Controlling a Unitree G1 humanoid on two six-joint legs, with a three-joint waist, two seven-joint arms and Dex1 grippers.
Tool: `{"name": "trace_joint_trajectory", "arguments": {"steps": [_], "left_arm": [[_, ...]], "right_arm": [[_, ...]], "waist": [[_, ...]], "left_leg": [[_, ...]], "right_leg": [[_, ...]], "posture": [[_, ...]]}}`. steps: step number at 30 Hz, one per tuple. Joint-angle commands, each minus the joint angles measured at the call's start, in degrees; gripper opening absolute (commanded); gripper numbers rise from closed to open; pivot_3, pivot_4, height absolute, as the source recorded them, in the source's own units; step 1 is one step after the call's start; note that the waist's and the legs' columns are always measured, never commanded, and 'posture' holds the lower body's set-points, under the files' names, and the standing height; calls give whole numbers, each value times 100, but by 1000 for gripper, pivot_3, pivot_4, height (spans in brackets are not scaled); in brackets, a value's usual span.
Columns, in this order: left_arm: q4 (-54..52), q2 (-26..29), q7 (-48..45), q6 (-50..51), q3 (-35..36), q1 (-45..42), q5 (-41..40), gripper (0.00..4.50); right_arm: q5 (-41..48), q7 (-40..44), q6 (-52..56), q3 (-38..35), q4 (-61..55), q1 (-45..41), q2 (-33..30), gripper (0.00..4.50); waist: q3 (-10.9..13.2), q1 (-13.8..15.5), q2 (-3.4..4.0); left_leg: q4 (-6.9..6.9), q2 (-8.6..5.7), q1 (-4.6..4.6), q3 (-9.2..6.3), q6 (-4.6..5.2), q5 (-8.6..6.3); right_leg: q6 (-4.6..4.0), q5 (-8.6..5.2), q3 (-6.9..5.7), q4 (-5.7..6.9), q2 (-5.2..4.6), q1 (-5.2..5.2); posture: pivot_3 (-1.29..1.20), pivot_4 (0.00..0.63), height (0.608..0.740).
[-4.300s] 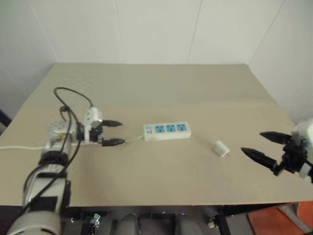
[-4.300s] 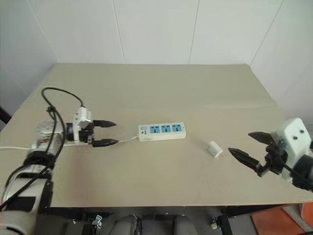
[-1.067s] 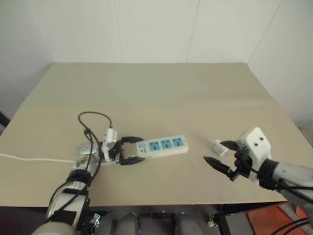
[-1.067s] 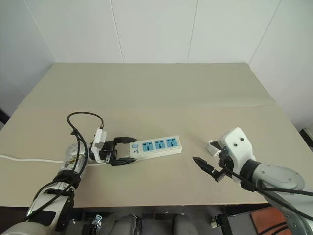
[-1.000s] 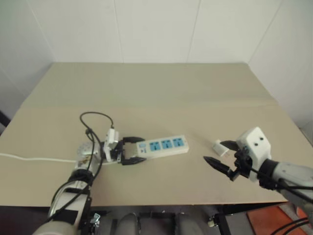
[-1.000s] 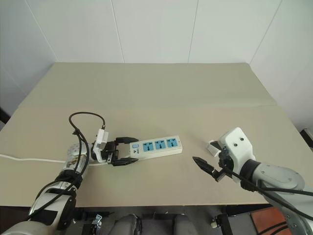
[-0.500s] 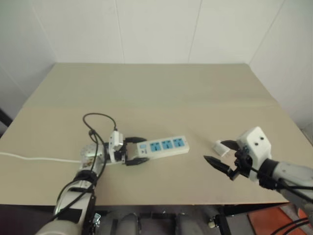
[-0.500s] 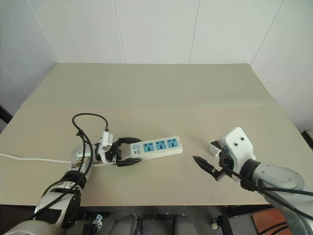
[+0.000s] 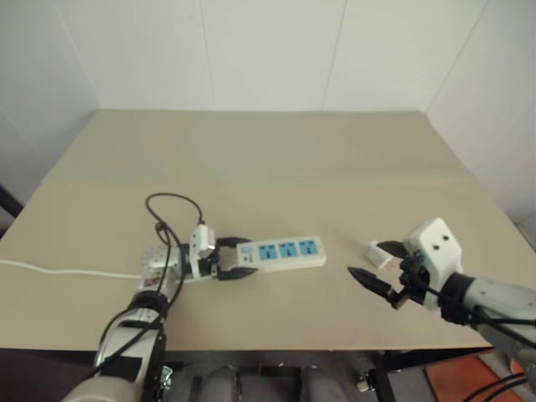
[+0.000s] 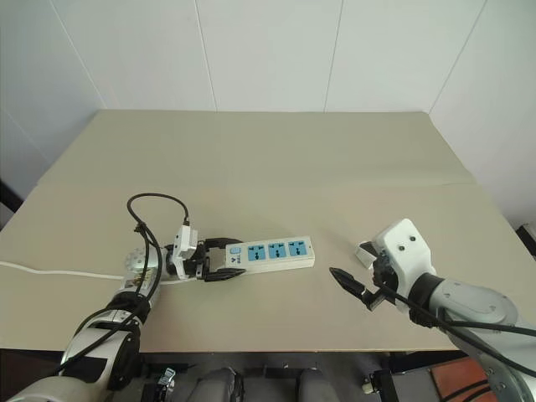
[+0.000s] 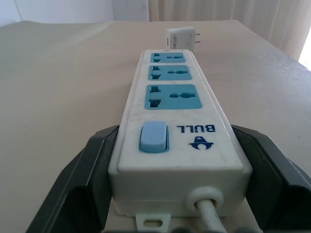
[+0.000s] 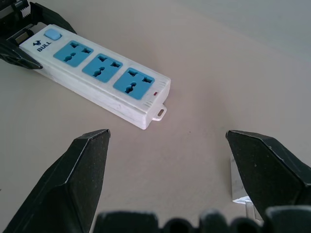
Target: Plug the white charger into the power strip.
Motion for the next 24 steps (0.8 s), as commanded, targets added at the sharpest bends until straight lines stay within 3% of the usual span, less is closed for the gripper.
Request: {"name": "trace_joint_trajectory", "arguments": {"steps": [1,4,7,10,14,16,24], "left_arm": [[23,3,21,-3,-113,4,179,3262],[-133,34,-164,103,-128,37,114,3262],[-279,68,-383,328,-183,61,76,3262],[-519,167,-553,713,-422,64,53,3262],[-705,215,-568,1009,-651,-25,109,3262],[-699,181,-568,1074,-683,-87,146,3262],[-513,-38,-363,1021,-796,-186,331,3262]], "right_arm": [[57,66,155,-143,-66,-167,-240,4500],[450,227,914,-178,270,-817,-873,4500],[793,565,1709,320,898,-1934,-1551,4500],[623,1023,2463,1636,1912,-3645,-1878,4500],[25,1501,3202,3444,3454,-5622,-1690,4500],[-284,1646,3294,3981,4354,-6263,-1402,4500],[-1314,2411,2943,5540,5825,-7141,-932,4500]], "waist": [[0,-2,0],[0,-23,0],[0,-30,0],[0,-52,2],[-1,-43,6],[-2,-14,6],[-8,124,17]], "left_leg": [[0,0,0,0,0,0],[0,0,1,-2,0,0],[-4,2,2,-3,0,0],[-14,8,-1,-4,0,0],[-22,10,-19,-11,5,-3],[-17,7,-55,-10,5,-4],[2,-3,-151,6,6,-3]], "right_leg": [[0,0,0,0,0,0],[0,0,4,0,-1,0],[-1,0,4,-5,-1,-2],[-2,1,3,-14,1,-9],[-8,5,5,-35,-1,-24],[-8,5,0,-37,-5,-57],[-8,8,-5,-19,-14,-155]], "posture": [[0,150,740],[0,150,740],[0,150,740],[0,150,740],[0,150,740],[0,150,740],[0,150,740]]}}
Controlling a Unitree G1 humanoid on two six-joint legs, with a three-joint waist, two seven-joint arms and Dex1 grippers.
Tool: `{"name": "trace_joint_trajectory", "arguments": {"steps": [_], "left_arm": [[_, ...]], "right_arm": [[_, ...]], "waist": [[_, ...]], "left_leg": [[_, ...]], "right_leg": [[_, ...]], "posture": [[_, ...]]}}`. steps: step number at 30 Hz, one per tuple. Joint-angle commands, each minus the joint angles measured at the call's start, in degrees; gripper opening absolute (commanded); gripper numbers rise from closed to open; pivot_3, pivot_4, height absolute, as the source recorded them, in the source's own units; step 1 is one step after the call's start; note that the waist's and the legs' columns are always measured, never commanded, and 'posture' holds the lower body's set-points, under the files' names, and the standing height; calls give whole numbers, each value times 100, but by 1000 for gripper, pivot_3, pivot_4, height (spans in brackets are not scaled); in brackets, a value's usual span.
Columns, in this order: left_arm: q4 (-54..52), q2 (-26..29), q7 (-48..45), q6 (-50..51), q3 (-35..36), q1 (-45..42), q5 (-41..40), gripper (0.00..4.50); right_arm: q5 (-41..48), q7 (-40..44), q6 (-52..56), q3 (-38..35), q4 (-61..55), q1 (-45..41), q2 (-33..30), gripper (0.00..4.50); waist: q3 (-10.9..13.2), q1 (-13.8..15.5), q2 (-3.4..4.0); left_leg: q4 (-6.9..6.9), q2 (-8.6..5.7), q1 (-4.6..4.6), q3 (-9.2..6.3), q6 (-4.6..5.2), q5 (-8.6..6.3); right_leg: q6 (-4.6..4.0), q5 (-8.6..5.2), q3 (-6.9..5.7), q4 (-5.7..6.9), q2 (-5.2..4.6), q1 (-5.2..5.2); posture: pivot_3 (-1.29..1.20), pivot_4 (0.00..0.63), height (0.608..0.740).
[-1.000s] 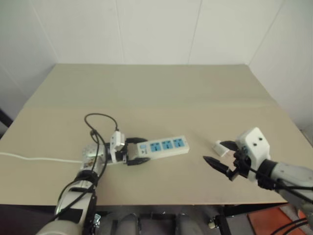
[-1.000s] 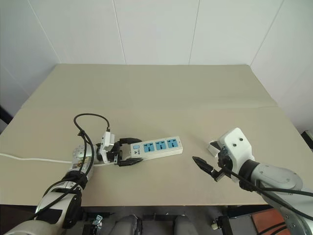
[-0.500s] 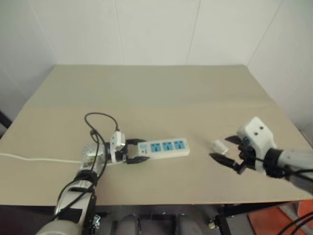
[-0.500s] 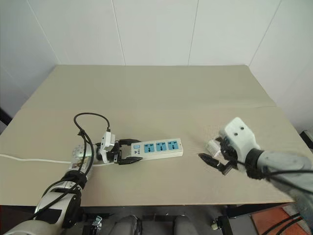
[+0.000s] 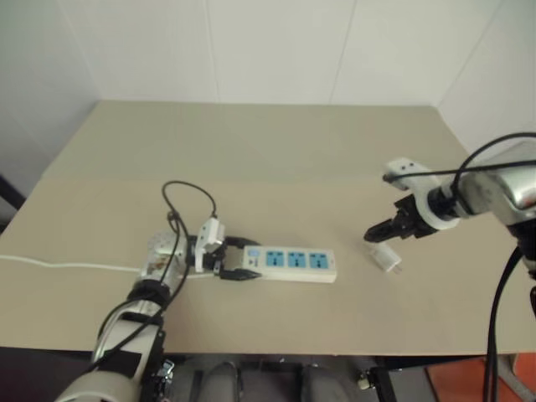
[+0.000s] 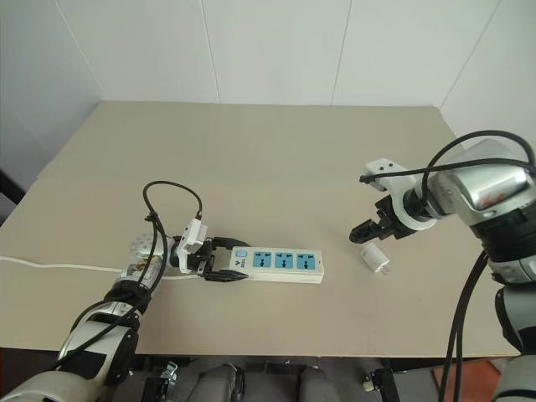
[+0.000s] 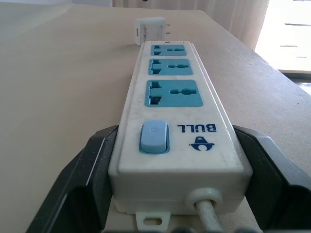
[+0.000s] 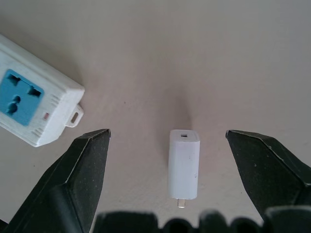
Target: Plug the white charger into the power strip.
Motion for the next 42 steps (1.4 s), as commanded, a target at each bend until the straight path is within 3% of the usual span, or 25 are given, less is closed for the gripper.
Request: {"name": "trace_joint_trajectory", "arguments": {"steps": [1,10,33,36,42], "left_arm": [[114,-168,123,119,-228,60,285,3262],[92,-189,3,108,-304,-5,340,3262],[-180,-40,139,146,-279,236,352,3262],[-172,-43,164,140,-290,232,361,3262],[-144,-38,194,122,-312,214,388,3262]], "right_arm": [[-465,255,-201,342,372,-346,136,4500],[-962,634,-299,805,716,-256,497,4500],[-1723,1232,-722,873,1638,-7,930,4500],[-1791,1244,-744,824,1689,11,982,3900],[-1988,1320,-868,902,1792,25,1057,1831]], "waist": [[-2,4,3],[-4,0,6],[-5,-29,8],[-5,-31,8],[-5,-33,9]], "left_leg": [[8,0,-6,4,0,0],[27,-2,-18,12,0,0],[33,-1,-17,21,0,0],[34,0,-15,22,0,1],[39,0,-14,22,0,0]], "right_leg": [[0,0,2,22,0,-13],[0,0,1,67,3,-34],[0,0,1,72,5,-36],[0,0,1,72,6,-36],[0,0,1,72,6,-35]], "posture": [[0,150,740],[0,150,740],[0,150,740],[0,150,740],[0,150,740]]}}
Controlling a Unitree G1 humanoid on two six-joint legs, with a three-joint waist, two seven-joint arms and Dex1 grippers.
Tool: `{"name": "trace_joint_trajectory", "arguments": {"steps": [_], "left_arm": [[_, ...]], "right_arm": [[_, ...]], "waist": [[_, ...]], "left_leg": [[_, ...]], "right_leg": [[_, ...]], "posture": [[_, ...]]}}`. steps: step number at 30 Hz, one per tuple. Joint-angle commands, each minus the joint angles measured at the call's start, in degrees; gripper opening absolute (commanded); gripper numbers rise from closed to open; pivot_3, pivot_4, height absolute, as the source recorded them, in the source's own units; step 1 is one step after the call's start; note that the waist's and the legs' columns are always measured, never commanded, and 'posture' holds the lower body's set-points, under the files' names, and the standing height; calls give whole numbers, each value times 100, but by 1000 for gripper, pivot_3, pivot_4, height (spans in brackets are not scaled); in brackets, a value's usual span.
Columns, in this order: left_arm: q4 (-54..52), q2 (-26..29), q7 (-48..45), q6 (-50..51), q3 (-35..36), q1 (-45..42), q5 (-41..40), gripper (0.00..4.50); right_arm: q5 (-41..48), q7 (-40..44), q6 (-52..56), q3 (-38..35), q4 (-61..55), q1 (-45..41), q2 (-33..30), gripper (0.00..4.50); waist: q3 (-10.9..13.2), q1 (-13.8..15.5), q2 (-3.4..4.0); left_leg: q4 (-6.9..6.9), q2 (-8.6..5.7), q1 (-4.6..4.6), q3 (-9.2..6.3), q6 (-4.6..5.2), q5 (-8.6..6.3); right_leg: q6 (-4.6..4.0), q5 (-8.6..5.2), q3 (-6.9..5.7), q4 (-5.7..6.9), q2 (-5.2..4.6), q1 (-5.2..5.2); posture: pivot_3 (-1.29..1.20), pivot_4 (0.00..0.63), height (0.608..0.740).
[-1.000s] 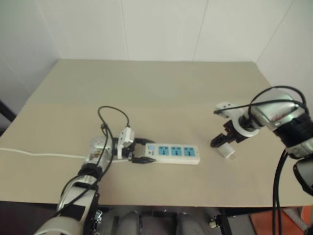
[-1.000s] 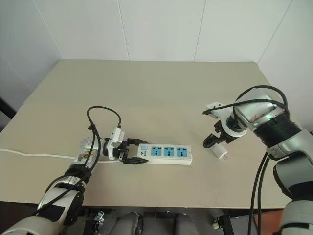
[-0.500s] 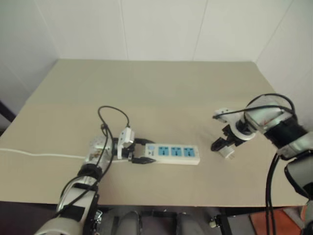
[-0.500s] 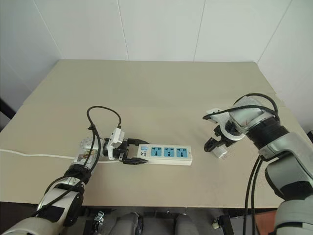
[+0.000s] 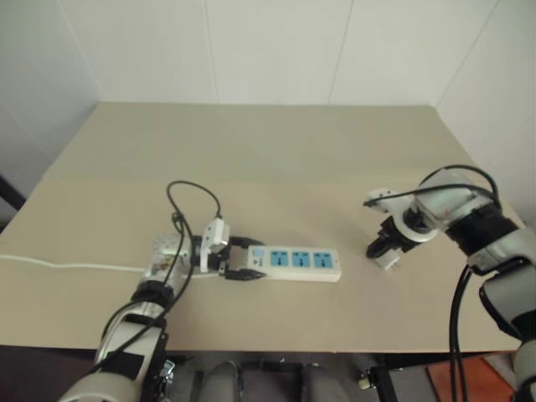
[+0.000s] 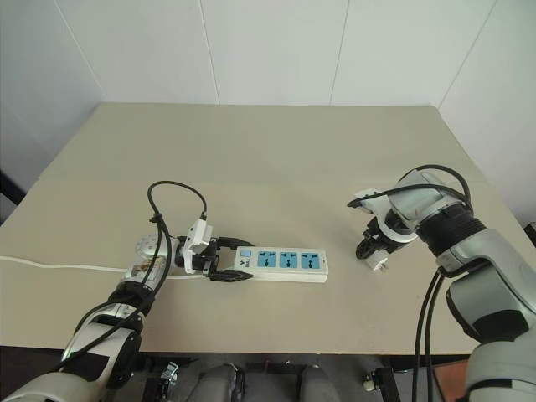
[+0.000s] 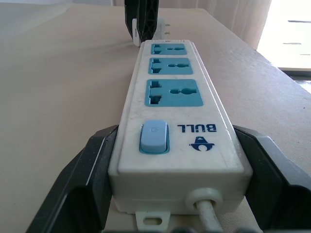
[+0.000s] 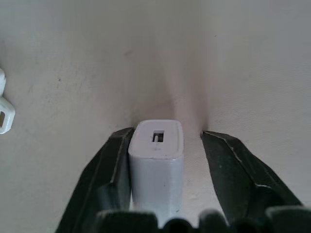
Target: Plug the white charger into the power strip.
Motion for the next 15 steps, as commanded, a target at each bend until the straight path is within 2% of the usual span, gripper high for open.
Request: {"name": "trace_joint_trajectory", "arguments": {"steps": [1,2,9,13,15], "left_arm": [[90,22,29,-5,-254,121,339,3262],[92,33,31,-9,-259,126,345,3262],[18,128,-42,50,-270,195,297,3262],[-19,256,-87,175,-296,195,331,3262],[-43,330,-57,286,-322,183,376,3262]], "right_arm": [[-130,119,-114,-46,30,33,24,1429],[-155,139,-121,-29,35,34,25,1140],[-384,169,-136,11,-341,2,-108,1131],[-218,253,-210,-460,-1367,-23,-486,1131],[16,287,-368,-1045,-1922,116,-620,1131]], "waist": [[-1,-2,1],[-1,-2,1],[-2,-18,3],[-2,-49,7],[-2,-73,7]], "left_leg": [[0,0,0,0,0,0],[1,0,0,0,0,0],[12,2,0,-1,0,0],[11,3,-2,-3,0,0],[11,3,-2,-11,0,0]], "right_leg": [[0,0,0,0,0,0],[0,0,0,1,0,0],[0,0,0,6,2,1],[0,0,0,8,3,-4],[0,0,0,7,3,-5]], "posture": [[0,150,740],[0,150,740],[0,150,740],[0,150,740],[0,150,740]]}}
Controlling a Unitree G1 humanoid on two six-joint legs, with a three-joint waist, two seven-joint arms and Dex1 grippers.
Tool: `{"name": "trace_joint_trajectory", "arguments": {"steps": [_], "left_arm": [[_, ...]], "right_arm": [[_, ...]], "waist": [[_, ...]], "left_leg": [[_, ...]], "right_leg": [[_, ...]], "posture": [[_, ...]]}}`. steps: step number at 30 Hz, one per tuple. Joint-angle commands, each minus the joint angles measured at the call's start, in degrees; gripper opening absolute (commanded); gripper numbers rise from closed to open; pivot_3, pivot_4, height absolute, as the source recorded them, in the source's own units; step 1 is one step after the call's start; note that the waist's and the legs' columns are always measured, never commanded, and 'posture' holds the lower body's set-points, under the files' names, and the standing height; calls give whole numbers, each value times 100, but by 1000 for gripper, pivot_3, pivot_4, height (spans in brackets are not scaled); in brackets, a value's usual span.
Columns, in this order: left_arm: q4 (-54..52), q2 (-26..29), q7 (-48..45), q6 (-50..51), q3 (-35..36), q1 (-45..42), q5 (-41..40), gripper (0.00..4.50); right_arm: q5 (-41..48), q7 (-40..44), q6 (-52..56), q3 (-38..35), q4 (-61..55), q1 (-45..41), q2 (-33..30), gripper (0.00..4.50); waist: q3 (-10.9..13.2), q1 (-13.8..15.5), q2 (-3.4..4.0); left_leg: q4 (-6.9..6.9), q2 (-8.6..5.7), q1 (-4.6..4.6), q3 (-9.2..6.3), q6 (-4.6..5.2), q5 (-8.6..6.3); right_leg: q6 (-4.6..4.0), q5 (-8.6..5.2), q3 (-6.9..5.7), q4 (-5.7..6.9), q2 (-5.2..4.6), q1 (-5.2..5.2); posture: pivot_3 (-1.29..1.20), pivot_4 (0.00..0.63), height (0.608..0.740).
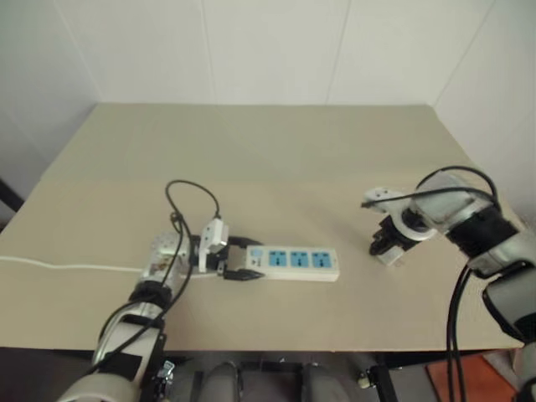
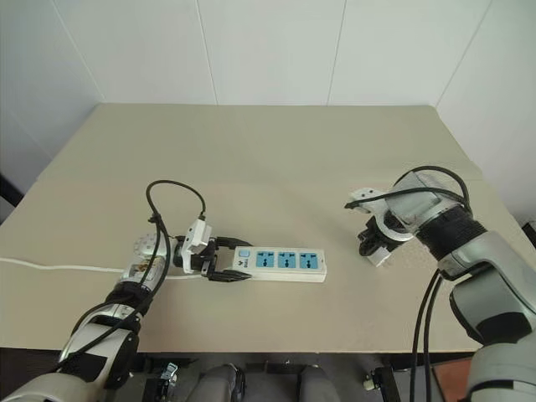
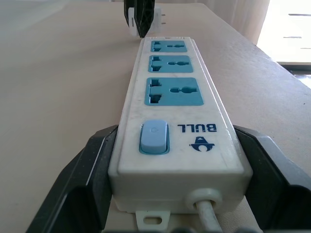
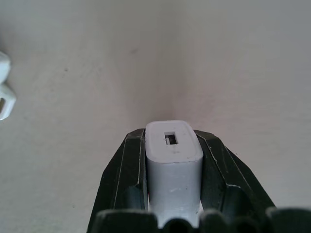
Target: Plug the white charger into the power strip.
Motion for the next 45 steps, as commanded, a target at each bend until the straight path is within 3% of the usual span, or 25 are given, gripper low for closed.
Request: {"name": "trace_joint_trajectory", "arguments": {"steps": [1,6,11,20,25,33,45], "left_arm": [[85,215,-60,276,-276,140,378,3262],[64,376,-60,449,-387,97,457,3262],[-69,468,11,382,-390,180,479,3262],[-490,561,143,465,-372,512,385,3262],[-692,543,256,495,-379,690,370,3262],[-909,598,301,600,-361,787,335,3262],[-1084,673,281,724,-383,827,329,3262]], "right_arm": [[380,54,-473,-1267,-1034,193,-264,1131],[1085,-33,-2435,-3412,-1727,1396,338,1131],[1470,46,-3829,-4074,-1781,2219,1290,1131],[1917,667,-6036,-4201,-1090,3028,3260,1131],[1667,1012,-6973,-3905,-306,3085,3947,1131],[1176,1445,-8044,-3707,1082,2813,4299,1131],[928,1689,-8647,-3738,1874,2710,4356,1131]], "waist": [[0,-23,0],[-8,-83,-10],[-8,-132,-11],[-8,-230,-11],[-10,-231,-9],[-10,-229,-8],[-10,-245,-7]], "left_leg": [[0,0,0,-2,0,0],[-1,6,21,-12,1,0],[-21,8,101,-8,1,-1],[-30,9,131,-23,0,0],[-40,10,139,-23,0,0],[-45,9,144,-22,-1,0],[-61,11,156,-21,-1,0]], "right_leg": [[0,0,0,0,0,0],[0,0,0,-1,6,24],[1,-1,5,-8,9,93],[0,0,12,-4,8,114],[0,0,12,-4,8,114],[0,0,12,-4,7,116],[0,0,14,-4,7,115]], "posture": [[0,150,740],[0,150,740],[0,150,740],[0,150,740],[0,150,740],[0,150,740],[0,150,740]]}}
